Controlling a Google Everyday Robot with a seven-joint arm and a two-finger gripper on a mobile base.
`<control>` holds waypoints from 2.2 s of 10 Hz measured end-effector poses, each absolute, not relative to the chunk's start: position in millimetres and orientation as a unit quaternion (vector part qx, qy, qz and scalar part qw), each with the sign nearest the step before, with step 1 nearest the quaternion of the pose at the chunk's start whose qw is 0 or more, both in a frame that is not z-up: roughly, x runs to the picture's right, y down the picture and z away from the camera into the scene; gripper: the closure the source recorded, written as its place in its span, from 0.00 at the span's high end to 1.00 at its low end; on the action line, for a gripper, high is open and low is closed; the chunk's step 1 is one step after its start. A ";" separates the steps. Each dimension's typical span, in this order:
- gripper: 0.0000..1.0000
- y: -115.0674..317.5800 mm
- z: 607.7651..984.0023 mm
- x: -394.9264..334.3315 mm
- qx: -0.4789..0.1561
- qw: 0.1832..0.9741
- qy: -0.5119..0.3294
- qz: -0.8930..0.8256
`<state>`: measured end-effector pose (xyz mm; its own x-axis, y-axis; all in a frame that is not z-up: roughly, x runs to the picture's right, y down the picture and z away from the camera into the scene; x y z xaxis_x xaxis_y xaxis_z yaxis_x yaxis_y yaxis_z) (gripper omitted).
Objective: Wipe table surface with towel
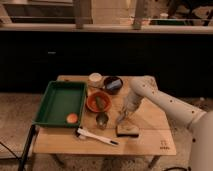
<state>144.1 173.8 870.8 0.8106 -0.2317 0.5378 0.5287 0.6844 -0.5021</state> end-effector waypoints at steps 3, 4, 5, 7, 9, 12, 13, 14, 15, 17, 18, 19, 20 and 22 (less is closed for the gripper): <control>0.00 176.0 875.8 173.2 -0.337 0.898 -0.206 -0.191; 0.00 173.0 878.9 186.0 -0.337 0.903 -0.196 -0.180; 0.00 167.8 882.9 193.1 -0.335 0.907 -0.187 -0.172; 0.00 153.8 893.1 193.3 -0.329 0.913 -0.175 -0.166; 0.00 141.4 900.7 181.8 -0.320 0.916 -0.173 -0.169; 0.00 134.9 899.0 152.4 -0.312 0.912 -0.183 -0.192; 0.00 136.5 894.7 142.4 -0.309 0.908 -0.193 -0.208; 0.00 139.4 891.1 137.8 -0.308 0.905 -0.199 -0.217; 0.00 149.6 883.7 134.5 -0.310 0.899 -0.209 -0.230; 0.00 165.8 875.1 137.0 -0.315 0.893 -0.218 -0.238; 0.00 169.0 873.9 140.6 -0.316 0.893 -0.218 -0.236; 0.00 170.4 873.7 150.1 -0.317 0.895 -0.214 -0.229; 0.00 171.2 874.0 156.1 -0.318 0.896 -0.210 -0.226; 0.00 168.8 877.0 185.4 -0.320 0.908 -0.182 -0.199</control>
<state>185.4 168.8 877.0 0.8541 -0.2453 0.4587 0.4787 0.7156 -0.5087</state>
